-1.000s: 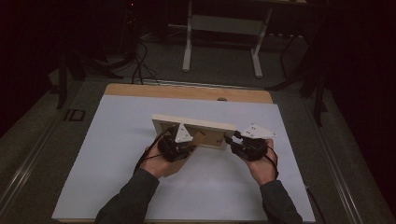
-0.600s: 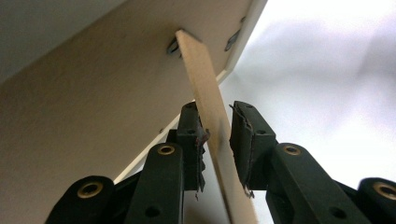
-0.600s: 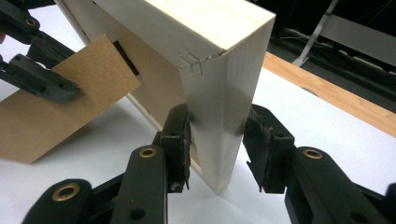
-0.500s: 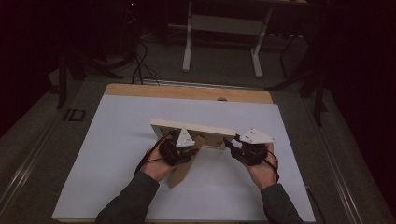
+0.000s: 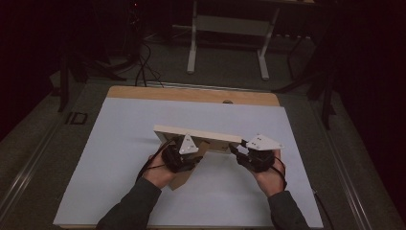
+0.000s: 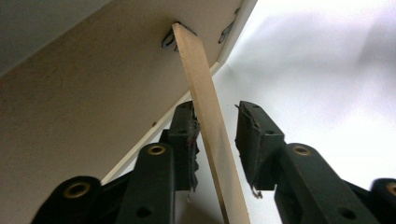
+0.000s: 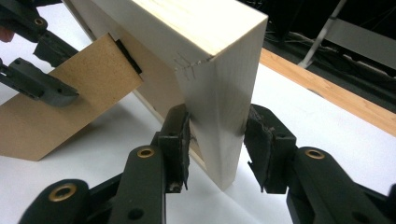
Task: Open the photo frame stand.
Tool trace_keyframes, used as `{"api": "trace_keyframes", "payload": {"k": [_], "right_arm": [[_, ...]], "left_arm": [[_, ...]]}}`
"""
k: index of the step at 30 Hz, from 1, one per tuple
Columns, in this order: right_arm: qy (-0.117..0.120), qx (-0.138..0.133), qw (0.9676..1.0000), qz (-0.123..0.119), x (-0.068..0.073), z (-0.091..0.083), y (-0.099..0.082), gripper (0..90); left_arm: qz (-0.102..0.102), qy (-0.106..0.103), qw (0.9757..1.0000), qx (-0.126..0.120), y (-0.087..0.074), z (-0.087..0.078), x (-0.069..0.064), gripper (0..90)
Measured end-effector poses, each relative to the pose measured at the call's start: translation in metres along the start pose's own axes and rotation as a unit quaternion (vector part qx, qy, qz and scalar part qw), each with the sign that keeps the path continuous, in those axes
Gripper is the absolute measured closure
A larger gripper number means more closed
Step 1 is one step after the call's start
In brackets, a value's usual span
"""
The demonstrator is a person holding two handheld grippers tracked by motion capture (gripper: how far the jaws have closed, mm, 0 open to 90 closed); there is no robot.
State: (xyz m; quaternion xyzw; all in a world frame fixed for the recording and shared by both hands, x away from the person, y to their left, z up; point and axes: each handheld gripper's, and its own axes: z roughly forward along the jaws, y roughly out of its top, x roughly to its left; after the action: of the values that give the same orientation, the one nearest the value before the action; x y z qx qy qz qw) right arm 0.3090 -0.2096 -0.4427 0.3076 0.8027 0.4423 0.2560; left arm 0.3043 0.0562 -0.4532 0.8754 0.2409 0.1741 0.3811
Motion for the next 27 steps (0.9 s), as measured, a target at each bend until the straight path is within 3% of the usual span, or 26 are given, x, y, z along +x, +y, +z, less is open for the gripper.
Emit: {"api": "trace_keyframes", "payload": {"k": [16, 21, 27], "right_arm": [[0.022, 0.013, 0.9996, 0.010, -0.004, -0.003, -0.014, 59.5], [0.027, 0.015, 0.9994, 0.011, -0.005, -0.006, -0.020, 61.3], [0.032, 0.018, 0.9988, 0.033, -0.015, -0.008, -0.025, 65.1]], "left_arm": [[-0.022, 0.004, 0.9997, -0.012, -0.010, -0.013, 0.011, 63.5], [-0.029, -0.003, 0.9994, -0.019, -0.013, -0.016, 0.014, 62.5], [-0.030, -0.006, 0.9992, -0.027, -0.017, -0.022, 0.015, 62.4]]}}
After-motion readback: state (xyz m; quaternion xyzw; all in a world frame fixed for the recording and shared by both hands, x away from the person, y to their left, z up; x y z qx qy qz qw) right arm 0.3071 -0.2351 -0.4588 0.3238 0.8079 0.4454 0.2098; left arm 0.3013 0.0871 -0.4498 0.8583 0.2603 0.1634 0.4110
